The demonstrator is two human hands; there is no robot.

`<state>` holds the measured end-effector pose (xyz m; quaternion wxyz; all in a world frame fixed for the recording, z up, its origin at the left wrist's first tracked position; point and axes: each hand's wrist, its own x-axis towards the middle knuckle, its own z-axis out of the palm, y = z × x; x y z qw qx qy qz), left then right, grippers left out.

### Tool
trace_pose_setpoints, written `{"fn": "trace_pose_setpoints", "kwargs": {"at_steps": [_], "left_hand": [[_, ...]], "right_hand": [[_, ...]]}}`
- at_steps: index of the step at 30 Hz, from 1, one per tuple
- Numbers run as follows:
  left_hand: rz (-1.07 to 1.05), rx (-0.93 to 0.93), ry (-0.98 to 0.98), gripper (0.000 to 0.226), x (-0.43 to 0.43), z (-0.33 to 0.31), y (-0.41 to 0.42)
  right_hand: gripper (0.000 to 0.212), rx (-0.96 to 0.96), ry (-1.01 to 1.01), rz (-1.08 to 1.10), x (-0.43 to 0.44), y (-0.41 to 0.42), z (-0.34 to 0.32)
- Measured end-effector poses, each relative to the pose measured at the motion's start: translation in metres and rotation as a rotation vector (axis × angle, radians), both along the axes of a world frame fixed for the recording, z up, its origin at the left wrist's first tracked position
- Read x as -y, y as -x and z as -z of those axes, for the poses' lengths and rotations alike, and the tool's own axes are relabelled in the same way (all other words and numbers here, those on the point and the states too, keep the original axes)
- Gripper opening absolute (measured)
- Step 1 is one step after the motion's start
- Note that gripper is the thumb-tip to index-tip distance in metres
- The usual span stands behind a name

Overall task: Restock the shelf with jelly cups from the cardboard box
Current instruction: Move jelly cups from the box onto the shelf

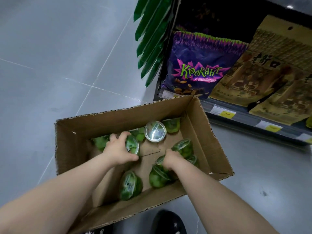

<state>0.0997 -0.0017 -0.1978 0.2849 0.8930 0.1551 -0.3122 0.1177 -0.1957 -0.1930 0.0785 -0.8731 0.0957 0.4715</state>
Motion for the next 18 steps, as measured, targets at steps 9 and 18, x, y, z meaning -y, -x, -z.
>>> {"fn": "trace_pose_setpoints", "kwargs": {"at_steps": [9, 18], "left_hand": [[-0.064, 0.025, 0.065, 0.098, -0.021, 0.001, 0.011], [-0.033, -0.007, 0.050, 0.098, -0.027, 0.001, 0.016]], "right_hand": [[0.050, 0.131, -0.027, -0.404, -0.021, -0.003, 0.023], [0.065, 0.018, -0.058, -0.718, 0.000, -0.015, 0.020]]}}
